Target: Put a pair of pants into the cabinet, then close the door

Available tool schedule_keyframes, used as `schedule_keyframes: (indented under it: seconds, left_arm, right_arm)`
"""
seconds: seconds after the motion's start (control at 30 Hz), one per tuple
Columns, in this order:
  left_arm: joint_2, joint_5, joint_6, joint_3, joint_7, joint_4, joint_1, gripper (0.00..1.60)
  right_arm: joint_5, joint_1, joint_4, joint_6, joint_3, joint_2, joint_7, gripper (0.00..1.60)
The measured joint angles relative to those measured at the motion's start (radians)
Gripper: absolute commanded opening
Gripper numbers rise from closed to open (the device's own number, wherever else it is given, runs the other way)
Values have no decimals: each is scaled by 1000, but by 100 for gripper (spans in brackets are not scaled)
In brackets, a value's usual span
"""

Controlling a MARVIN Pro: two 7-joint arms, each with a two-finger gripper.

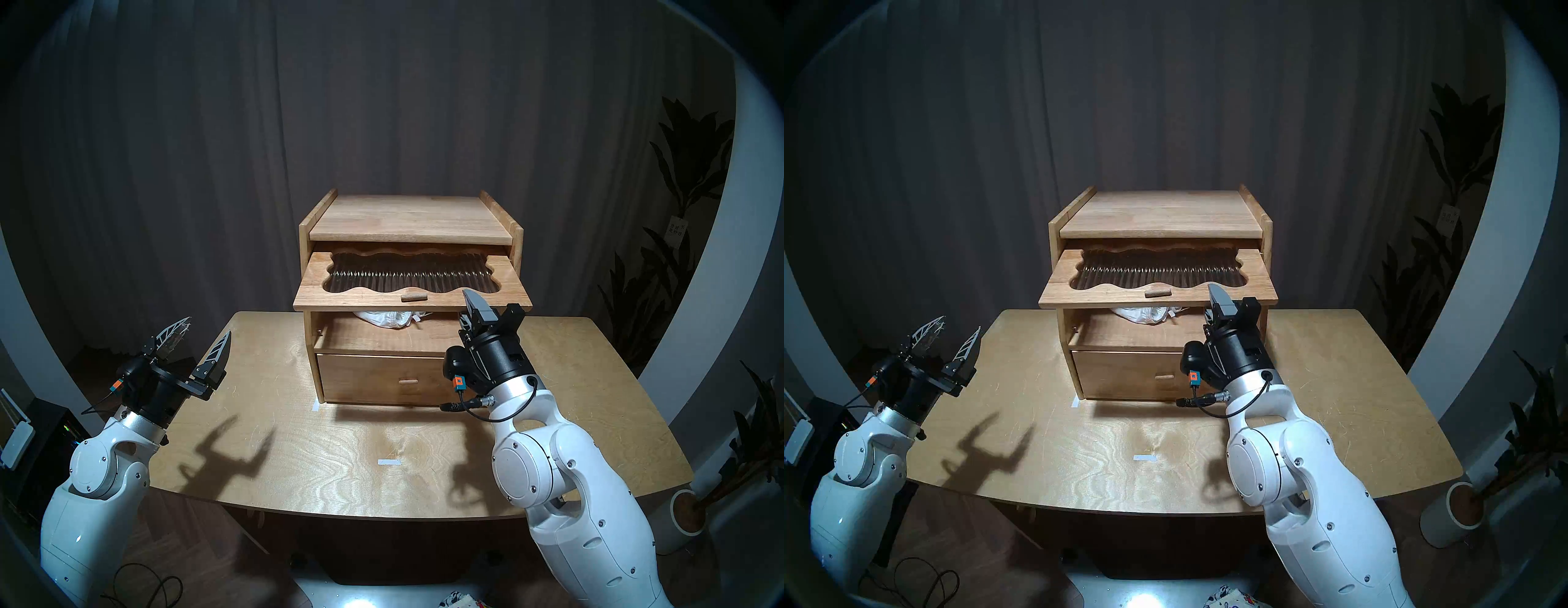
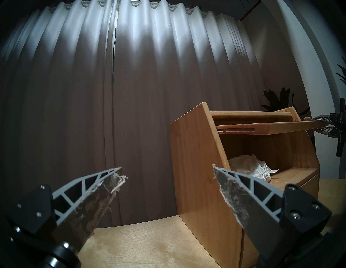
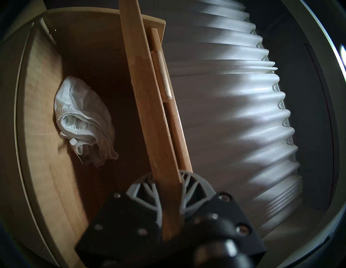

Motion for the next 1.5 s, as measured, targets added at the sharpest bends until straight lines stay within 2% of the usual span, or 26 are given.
schedule_keyframes:
  seconds: [0.2,0.73,0.77,0.8,0.93,1.03,1.13,1.17,1.33,1.5]
  left_arm:
    - [0,0,0,0,0,0,0,160]
    - [0,0,0,0,0,0,0,160]
    - [0,0,0,0,0,0,0,160]
    - [0,0,0,0,0,0,0,160]
    - [0,0,0,1,0,0,0,160]
    - [0,0,0,1,0,0,0,160]
    - [0,0,0,1,1,1,0,160]
    - [0,0,0,1,1,1,0,160]
    - [1,0,1,1,1,2,0,160]
    - [1,0,1,2,1,4,0,160]
  right_arm:
    - [10,-26,-15,-3,8,10,-8,0]
    - [43,-77,-6,-7,-65,14,10,0]
    - [54,-82,-6,-7,-69,14,22,75]
    - [81,-92,-5,-9,-82,14,49,160]
    - [173,-117,-1,-19,-128,19,123,160]
    - [277,-130,-8,-31,-156,30,195,160]
    - [362,-131,-29,-41,-164,29,231,160]
    - [416,-125,-49,-44,-162,21,240,160]
    - [529,-99,-101,-47,-133,-20,232,160]
    - [637,-69,-163,-47,-67,-70,198,160]
